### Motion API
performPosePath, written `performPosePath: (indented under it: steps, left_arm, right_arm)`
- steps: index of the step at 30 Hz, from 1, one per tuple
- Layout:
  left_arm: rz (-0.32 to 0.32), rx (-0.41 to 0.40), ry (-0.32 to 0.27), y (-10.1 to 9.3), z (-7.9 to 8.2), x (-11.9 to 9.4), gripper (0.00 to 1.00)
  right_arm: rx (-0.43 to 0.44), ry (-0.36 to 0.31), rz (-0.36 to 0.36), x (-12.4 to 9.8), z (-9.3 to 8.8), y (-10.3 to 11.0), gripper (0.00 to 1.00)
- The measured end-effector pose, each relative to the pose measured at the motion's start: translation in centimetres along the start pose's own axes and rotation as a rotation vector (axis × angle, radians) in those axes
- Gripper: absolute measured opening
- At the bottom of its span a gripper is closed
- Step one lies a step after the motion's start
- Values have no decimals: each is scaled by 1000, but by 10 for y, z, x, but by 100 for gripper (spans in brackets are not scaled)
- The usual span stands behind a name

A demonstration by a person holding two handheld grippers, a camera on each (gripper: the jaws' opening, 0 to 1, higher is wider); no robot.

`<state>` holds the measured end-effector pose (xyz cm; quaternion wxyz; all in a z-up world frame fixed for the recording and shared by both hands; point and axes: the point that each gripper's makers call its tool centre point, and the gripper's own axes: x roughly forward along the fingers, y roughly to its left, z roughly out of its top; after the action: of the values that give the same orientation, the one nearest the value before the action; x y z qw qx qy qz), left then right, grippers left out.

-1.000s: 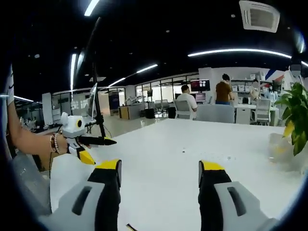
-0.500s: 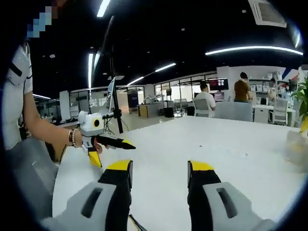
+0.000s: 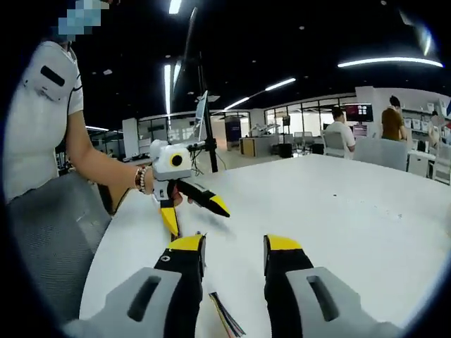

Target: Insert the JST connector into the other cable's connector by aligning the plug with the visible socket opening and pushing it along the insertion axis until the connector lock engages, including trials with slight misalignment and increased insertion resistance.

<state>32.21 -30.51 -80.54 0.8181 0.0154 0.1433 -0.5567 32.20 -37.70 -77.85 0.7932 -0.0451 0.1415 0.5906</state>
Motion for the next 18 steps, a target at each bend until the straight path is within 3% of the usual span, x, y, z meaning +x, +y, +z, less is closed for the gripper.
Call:
performPosePath:
  steps: [3,5,15,18]
  left_arm:
    - [-24,31,35,-7,-9,5,41]
    - [-30,28,45,-9,-11,8,34]
    - [-62,34,77,-18,-25,17,30]
    - [-62,32,73,-19,-26,19,30]
  right_arm:
    - [-1,94,47,3,-26,10,25]
    - [13,111,55,5,-34,12,23]
    - [3,162,82,6,-55,14,17]
    - [-14,209,98,7,-68,17,17]
